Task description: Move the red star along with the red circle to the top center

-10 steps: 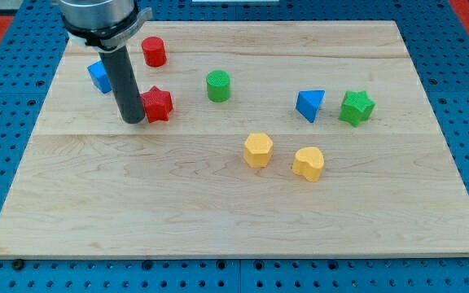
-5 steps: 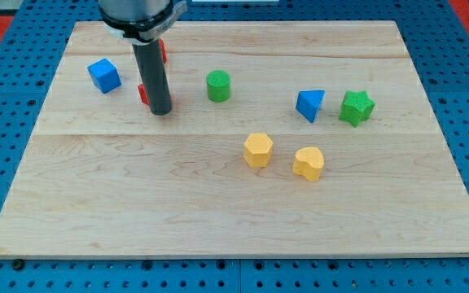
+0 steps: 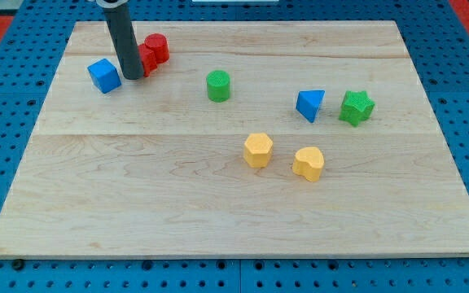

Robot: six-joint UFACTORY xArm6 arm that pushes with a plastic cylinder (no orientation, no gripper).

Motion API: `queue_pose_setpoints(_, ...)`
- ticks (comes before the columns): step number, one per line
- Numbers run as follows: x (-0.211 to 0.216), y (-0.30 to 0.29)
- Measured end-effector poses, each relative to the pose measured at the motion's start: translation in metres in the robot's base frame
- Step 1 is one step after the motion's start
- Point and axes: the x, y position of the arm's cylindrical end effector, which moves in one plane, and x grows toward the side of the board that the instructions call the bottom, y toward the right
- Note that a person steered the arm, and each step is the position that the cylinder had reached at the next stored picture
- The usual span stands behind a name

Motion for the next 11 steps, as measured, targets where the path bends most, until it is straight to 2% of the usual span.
queue_pose_setpoints(5,-0.045,-0.018)
queue_pose_setpoints(6,-0.045,-0.050)
queue_pose_setpoints(11,-0.067,0.042)
